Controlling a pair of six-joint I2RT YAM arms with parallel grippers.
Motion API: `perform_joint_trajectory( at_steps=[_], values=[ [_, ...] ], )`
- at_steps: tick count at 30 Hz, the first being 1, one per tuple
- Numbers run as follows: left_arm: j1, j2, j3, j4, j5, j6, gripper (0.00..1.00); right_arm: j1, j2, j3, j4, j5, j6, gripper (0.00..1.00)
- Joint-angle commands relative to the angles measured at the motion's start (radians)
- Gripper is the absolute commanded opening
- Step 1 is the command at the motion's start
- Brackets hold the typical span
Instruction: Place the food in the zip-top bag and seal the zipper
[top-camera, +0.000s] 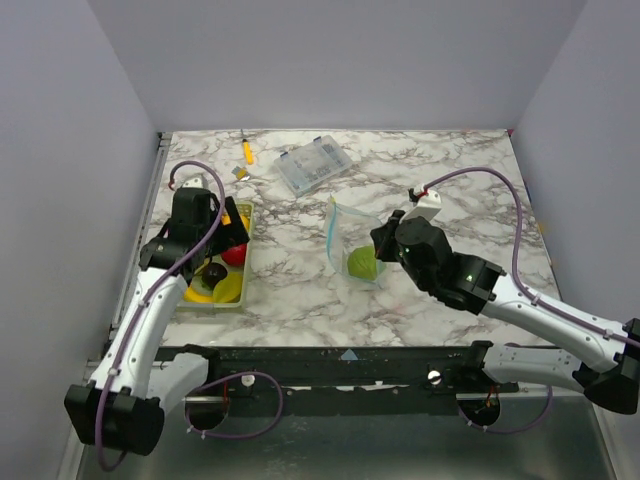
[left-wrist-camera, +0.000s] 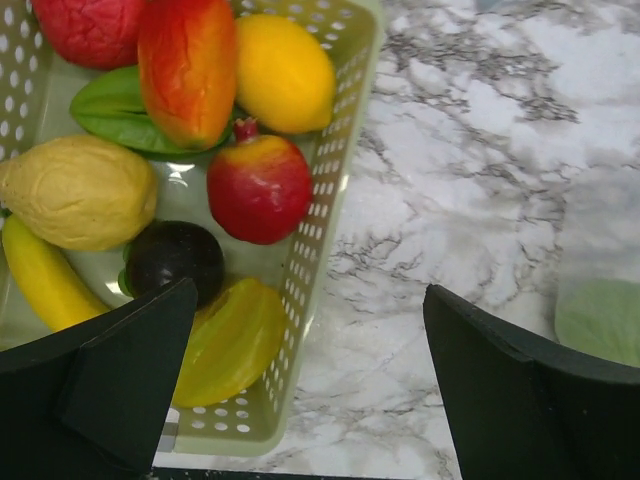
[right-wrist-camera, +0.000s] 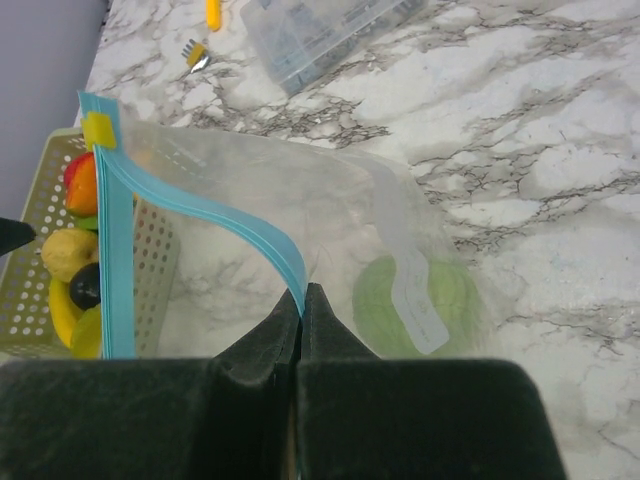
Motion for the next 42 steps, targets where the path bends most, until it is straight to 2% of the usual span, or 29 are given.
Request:
perform_joint_trajectory(
  at_steps=[1,4,8,20,27,30,33,35,36,39,42],
  values=[
    [0.112,0.135,-0.041,0.049,0.030,-0.161,0.99,0.002,-0.031,-0.012,0.007,0.019,-0.019,0.01],
    [0.167,0.247,-0.031,0.049,0.095,-0.268,0.96,0.001,-0.036,-0.015,0.011,0.021,-0.028,0.01],
    [0.178,0.344,-0.011,0.042,0.078,-0.335,0.93,0.001,-0.044,-0.010,0.008,0.023,-0.037,0.01],
    [0.188,0.477,-0.017,0.083,0.073,-0.466,0.84,0.002,0.011,0.025,0.020,0.002,-0.041,0.01],
    [0.197,0.528,-0.015,0.078,0.073,-0.551,0.73,0.002,0.021,0.026,0.025,-0.014,-0.028,0.01],
    [0.207,0.547,-0.029,0.090,0.074,-0.576,0.73,0.002,0.017,0.024,0.030,-0.016,-0.027,0.01],
    [0.212,0.564,-0.040,0.107,0.091,-0.570,0.80,0.002,0.028,0.038,0.031,-0.015,-0.038,0.01],
    [0.212,0.574,-0.046,0.108,0.092,-0.569,0.81,0.002,0.038,0.052,0.018,-0.019,-0.034,0.01],
    [0.212,0.573,-0.051,0.112,0.092,-0.569,0.79,0.001,0.038,0.052,0.016,-0.024,-0.027,0.01],
    [0.212,0.545,-0.058,0.107,0.065,-0.567,0.60,0.002,0.034,0.022,0.045,-0.039,-0.023,0.01],
    [0.212,0.473,-0.059,0.081,0.026,-0.538,0.50,0.002,0.053,0.037,0.041,-0.039,-0.024,0.01]
  ],
)
